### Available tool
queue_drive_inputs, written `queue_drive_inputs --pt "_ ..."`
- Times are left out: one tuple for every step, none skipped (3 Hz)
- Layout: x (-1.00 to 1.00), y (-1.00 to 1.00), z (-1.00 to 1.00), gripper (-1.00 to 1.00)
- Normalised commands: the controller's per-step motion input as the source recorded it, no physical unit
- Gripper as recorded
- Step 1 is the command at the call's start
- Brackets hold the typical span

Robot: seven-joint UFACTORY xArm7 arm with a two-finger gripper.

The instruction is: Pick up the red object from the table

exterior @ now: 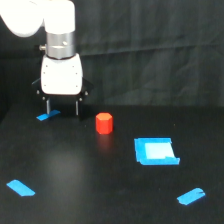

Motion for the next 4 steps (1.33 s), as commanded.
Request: queue_drive_inputs --pt "0.89 -0.43 -0.29 0.99" --pt "0.86 -0.48 -0.35 0.97" --pt "0.58 -0.30 -0.33 0.31" --pt "0.42 -0.30 -0.30 0.51"
